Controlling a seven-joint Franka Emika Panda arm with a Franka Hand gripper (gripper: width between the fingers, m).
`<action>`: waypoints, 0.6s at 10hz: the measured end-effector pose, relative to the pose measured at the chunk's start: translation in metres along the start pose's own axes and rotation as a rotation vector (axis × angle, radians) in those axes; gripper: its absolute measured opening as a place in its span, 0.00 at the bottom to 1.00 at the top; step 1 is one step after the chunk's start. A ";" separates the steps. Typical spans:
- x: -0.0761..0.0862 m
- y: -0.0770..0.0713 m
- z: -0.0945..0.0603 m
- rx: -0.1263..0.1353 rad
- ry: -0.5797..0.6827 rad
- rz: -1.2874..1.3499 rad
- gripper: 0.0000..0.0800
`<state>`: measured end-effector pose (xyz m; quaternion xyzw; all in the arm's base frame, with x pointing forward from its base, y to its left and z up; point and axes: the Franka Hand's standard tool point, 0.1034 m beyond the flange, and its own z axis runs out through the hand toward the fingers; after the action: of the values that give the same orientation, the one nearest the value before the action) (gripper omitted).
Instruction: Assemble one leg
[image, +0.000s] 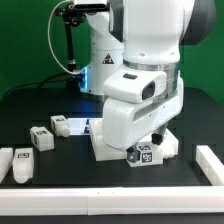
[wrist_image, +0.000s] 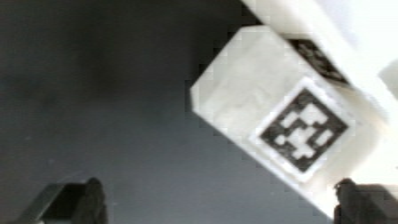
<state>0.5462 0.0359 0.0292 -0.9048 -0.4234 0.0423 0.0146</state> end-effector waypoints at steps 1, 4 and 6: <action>-0.005 0.000 0.002 0.005 -0.005 0.004 0.81; -0.012 0.003 0.006 0.005 -0.006 0.013 0.81; -0.012 0.005 0.006 0.002 -0.002 0.016 0.81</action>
Offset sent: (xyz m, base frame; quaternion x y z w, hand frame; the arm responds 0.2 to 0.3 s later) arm -0.0088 -0.0094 -0.0057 0.0005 0.0103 -0.0076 0.9999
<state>0.5419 0.0232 0.0237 -0.9081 -0.4162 0.0437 0.0147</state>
